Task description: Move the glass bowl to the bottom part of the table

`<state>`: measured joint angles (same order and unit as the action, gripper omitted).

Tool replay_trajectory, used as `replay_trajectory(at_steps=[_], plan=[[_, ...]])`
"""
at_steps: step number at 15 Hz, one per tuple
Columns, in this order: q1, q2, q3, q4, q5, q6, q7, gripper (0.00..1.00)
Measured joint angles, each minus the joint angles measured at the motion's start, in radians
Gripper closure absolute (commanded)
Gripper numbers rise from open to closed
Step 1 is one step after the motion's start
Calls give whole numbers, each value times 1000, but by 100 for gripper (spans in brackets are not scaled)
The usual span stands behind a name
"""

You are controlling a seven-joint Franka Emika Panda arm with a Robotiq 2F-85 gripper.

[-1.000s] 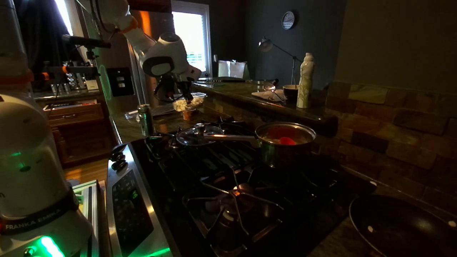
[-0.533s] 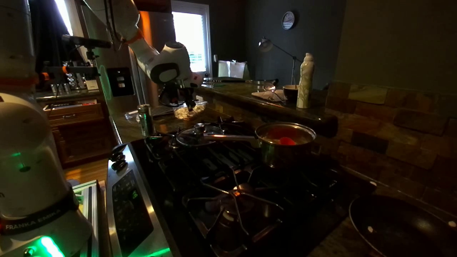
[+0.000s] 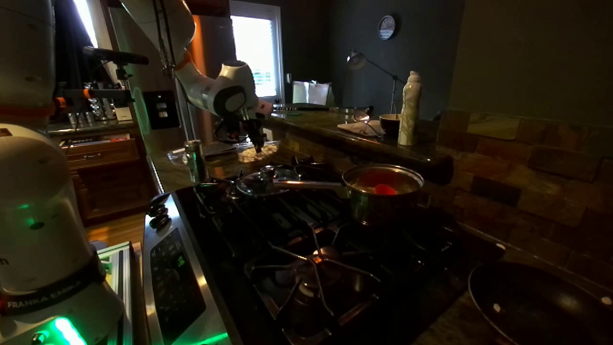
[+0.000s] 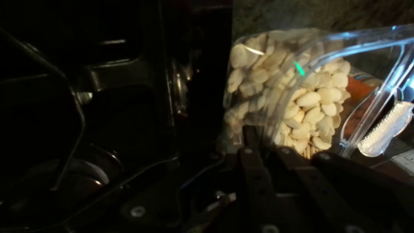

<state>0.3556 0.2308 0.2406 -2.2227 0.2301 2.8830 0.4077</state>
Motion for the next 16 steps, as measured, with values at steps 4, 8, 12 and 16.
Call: replay_trajectory(at_steps=[4,8,12,16], plan=[[42,25,-30,49,-73,-22,98,99],[83,67,-56,107,-125,-64,167,99],[107,124,-71,177,-144,-106,212,99],[128,170,-72,236,-144,-123,238,99]])
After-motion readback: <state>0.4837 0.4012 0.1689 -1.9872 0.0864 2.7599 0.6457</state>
